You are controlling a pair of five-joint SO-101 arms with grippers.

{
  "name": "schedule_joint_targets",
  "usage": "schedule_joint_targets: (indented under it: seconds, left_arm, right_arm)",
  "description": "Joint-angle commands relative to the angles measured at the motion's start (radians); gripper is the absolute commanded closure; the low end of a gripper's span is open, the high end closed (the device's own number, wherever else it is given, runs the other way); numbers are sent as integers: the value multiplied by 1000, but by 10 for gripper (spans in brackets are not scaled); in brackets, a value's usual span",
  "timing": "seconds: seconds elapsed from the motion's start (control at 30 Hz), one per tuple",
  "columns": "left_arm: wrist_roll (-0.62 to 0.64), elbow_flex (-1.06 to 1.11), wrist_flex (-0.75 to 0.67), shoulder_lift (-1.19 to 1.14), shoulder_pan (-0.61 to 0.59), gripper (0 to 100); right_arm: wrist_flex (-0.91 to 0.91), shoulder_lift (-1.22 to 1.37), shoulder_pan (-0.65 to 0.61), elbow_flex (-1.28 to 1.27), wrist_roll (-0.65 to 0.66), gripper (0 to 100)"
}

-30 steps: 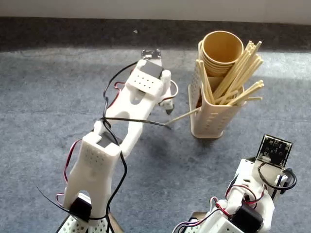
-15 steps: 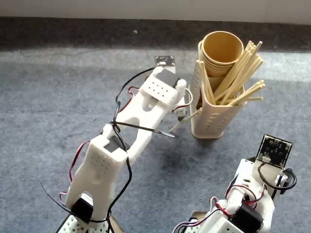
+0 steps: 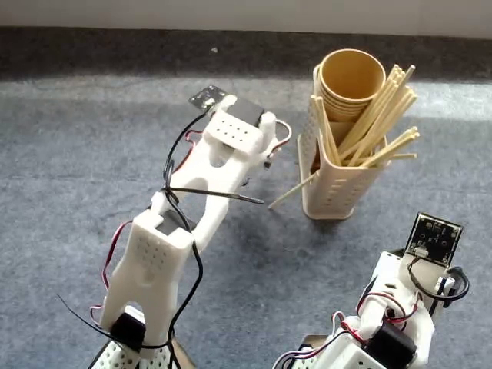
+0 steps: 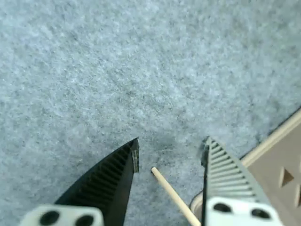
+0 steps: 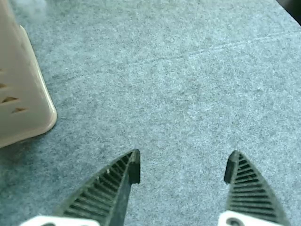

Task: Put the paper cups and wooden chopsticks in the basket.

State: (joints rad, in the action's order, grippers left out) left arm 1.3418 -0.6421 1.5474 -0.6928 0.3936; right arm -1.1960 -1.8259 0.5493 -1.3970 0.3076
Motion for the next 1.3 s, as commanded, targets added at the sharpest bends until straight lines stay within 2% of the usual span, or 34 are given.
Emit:
schedule_joint_targets:
  seconds: [0.0,0.3,0.77,1.13,1.27]
  left_arm:
    - [83,-42,63,74,90,777]
    - [89,-91,155,74,140,774]
    - [-71,-35,192,-36,166,776]
    - [-114,-33,206,-139,127,772]
    - [-114,-151,206,-143,47,772]
  right_arm:
    - [2,-7,5,4,5,710]
    - [10,-7,5,-28,6,710]
    - [10,-7,5,-30,6,710]
    - [10,-7,5,-30,6,710]
    - [8,-7,5,-30,6,710]
